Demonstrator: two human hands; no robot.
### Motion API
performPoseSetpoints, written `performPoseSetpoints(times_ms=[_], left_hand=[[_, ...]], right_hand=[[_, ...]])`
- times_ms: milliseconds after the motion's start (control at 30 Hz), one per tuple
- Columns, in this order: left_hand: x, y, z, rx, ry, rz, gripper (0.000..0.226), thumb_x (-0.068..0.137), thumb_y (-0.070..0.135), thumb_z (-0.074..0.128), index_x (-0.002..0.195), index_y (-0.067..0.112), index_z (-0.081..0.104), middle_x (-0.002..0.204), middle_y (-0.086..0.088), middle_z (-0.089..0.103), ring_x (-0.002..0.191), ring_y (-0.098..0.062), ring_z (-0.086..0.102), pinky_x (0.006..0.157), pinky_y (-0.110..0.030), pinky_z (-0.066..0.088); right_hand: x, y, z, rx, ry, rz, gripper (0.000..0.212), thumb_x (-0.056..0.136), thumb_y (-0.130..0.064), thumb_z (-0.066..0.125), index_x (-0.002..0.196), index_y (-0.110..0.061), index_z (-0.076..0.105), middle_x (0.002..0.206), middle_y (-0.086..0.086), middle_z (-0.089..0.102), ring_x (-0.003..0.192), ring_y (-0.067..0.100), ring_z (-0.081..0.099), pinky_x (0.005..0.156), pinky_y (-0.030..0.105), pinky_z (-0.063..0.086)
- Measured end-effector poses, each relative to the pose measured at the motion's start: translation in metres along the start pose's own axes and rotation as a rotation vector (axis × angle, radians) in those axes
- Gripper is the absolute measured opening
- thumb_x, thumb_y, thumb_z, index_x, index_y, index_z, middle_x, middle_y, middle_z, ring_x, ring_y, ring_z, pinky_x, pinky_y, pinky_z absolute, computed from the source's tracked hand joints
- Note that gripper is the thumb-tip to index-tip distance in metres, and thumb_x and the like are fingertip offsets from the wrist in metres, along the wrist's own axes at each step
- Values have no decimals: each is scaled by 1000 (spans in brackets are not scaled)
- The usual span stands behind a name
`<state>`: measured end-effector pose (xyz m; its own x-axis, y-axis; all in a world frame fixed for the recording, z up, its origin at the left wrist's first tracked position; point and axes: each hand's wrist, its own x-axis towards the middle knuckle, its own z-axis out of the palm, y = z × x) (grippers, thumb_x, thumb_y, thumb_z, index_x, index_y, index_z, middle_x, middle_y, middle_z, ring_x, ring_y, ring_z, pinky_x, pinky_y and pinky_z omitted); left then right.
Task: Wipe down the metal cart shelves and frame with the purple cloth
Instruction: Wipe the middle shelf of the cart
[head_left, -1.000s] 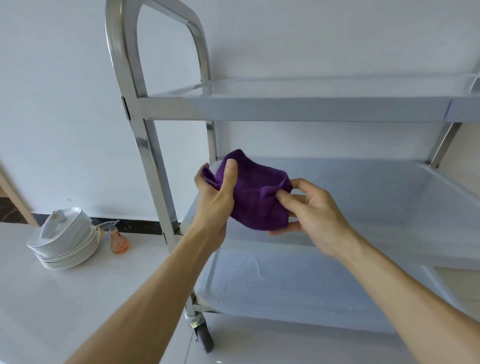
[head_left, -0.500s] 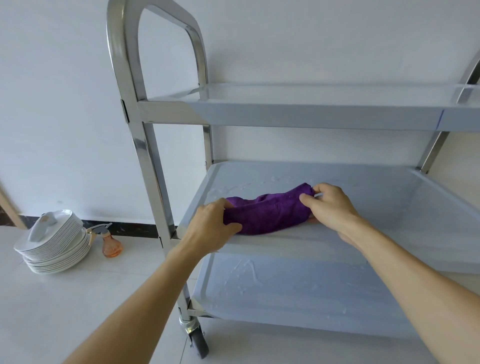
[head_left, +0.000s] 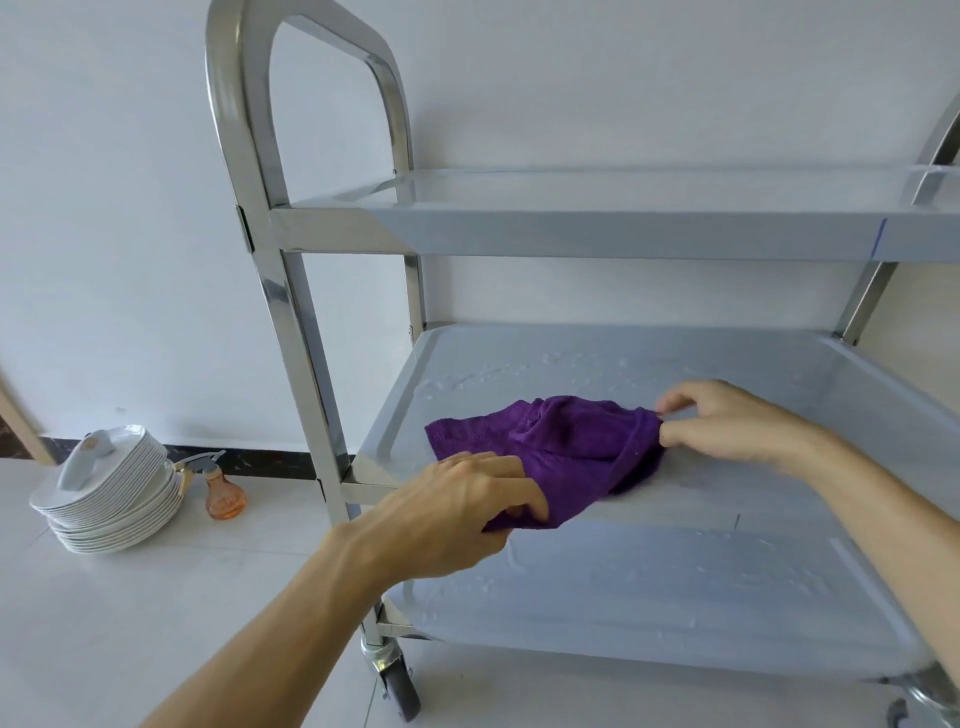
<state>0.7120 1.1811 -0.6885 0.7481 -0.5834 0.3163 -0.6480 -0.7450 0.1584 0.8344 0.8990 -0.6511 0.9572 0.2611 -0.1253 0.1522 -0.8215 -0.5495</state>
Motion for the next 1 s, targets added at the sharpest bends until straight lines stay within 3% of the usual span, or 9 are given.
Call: performPoseSetpoints(times_ms=[67, 167, 267, 367, 500, 600, 700, 833, 1000], left_hand=[[2, 1, -1, -125, 44, -63, 25, 86, 8, 68, 103, 26, 64, 95, 17, 60, 84, -2, 56, 73, -14, 46], [6, 2, -3, -257, 174, -185, 25, 83, 8, 74, 94, 23, 58, 84, 17, 61, 78, 0, 58, 66, -10, 45], [7, 0, -5, -328, 300, -280, 27, 82, 13, 78, 95, 20, 54, 84, 14, 65, 82, -2, 62, 70, -12, 48], [8, -6, -4, -382, 329, -339, 35, 81, 25, 81, 102, 27, 53, 90, 22, 65, 85, 1, 63, 72, -10, 48], [-1, -26, 3, -195, 83, -339, 59, 74, 52, 80, 124, 33, 53, 112, 24, 58, 98, 9, 54, 89, -12, 44], [-12, -35, 12, 63, 80, -247, 45, 83, 40, 77, 124, 35, 59, 121, 18, 60, 112, -5, 54, 108, -34, 39], [-13, -31, 13, 91, 156, -175, 33, 86, 17, 74, 114, 32, 67, 110, 16, 65, 103, -6, 59, 103, -32, 44], [-7, -17, -13, -344, 199, -289, 18, 85, 23, 59, 95, 32, 71, 89, 15, 72, 84, -5, 65, 76, -17, 50], [29, -10, -44, -919, 366, -443, 15, 83, 34, 64, 83, 23, 73, 76, 5, 69, 72, -9, 61, 64, -16, 47]], right_hand=[[-11, -15, 7, -86, 97, -267, 41, 80, -20, 70, 118, -32, 61, 129, -11, 53, 124, 8, 46, 102, 24, 35], [-31, -36, 27, -145, -78, -639, 44, 73, -42, 72, 117, -38, 65, 124, -23, 57, 122, -9, 41, 104, 8, 26], [-35, -38, 54, -378, -26, -710, 61, 69, -71, 63, 118, -35, 61, 112, -23, 57, 114, 0, 43, 101, 20, 31], [-37, -40, 71, -254, 135, -754, 32, 84, -56, 67, 100, -27, 67, 88, -15, 61, 86, 6, 52, 84, 28, 42], [-39, -31, 57, 66, 153, -681, 5, 92, -32, 67, 93, -31, 73, 78, -21, 64, 70, 5, 57, 61, 16, 40], [-47, -14, 42, 93, 99, -659, 9, 92, -25, 69, 96, -31, 74, 84, -16, 71, 75, 8, 63, 69, 28, 50], [-54, 4, 41, 115, 23, -639, 12, 91, -18, 69, 94, -28, 74, 85, -6, 73, 78, 17, 65, 74, 42, 51], [-51, 13, 28, 500, -14, -544, 15, 85, -21, 72, 97, -12, 77, 96, 5, 76, 85, 15, 66, 85, 40, 53], [-27, -13, 7, 770, 101, -413, 25, 81, -34, 73, 94, -13, 75, 86, 2, 74, 75, 10, 65, 61, 17, 48]])
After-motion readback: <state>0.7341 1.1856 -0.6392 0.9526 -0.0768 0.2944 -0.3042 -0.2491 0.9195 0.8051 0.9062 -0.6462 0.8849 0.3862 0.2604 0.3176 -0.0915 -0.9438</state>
